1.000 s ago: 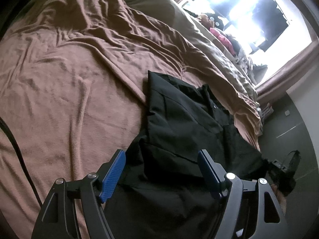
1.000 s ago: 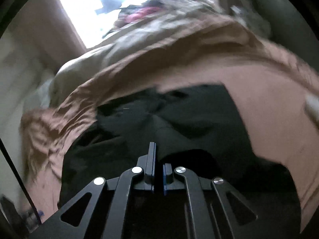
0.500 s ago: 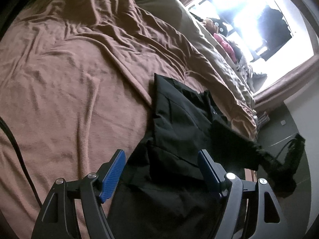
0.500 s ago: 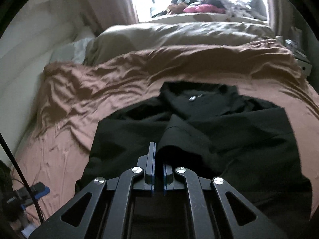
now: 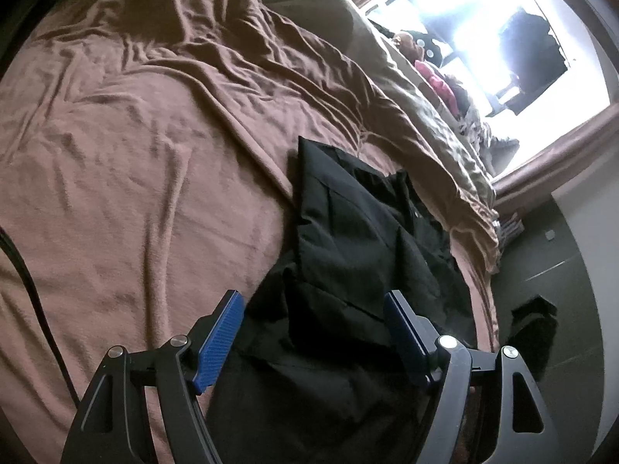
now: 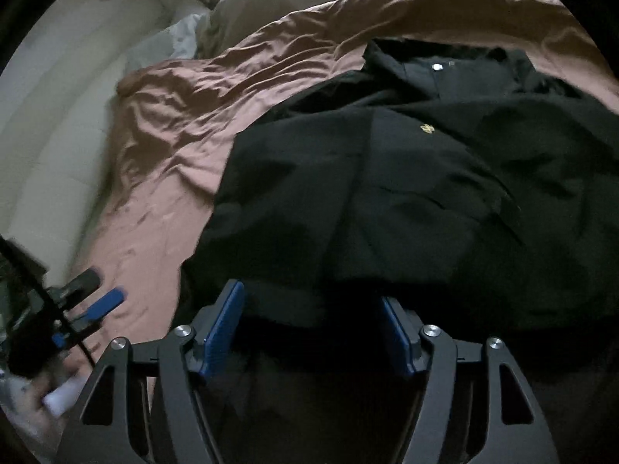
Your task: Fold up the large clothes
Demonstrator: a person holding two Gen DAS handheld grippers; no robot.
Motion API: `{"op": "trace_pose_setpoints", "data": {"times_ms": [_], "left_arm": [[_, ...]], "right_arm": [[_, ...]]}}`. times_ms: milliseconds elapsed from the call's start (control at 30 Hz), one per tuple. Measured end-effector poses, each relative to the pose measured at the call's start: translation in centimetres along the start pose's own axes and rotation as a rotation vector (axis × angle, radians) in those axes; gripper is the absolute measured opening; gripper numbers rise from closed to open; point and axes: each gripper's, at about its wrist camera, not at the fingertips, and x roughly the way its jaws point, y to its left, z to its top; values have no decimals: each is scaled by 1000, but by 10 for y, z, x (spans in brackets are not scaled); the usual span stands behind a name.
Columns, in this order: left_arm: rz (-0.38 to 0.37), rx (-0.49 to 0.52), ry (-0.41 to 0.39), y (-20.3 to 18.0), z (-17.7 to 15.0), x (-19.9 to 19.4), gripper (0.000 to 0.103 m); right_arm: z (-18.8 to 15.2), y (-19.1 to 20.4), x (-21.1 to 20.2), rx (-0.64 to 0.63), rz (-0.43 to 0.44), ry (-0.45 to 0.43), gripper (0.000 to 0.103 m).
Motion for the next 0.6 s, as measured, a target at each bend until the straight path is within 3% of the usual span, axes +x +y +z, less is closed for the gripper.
{"op": "trace_pose_setpoints", "data": {"times_ms": [100,233,367,600], "left_arm": [[15,68,24,-21,-9,12,76],[24,174,36,-57,-25,22,76],[65,292,33,-97,-40,34,76],[102,481,86,-174,-64,68,76]], "right_arm": [[-6,-39,-46,26,-91,-75,66],[-26,-105,-91,167,-169,-175,66],[-49,-166,-99,311,-152,-218,65],[-54,-219,-91,462,-85,-233,65]]}}
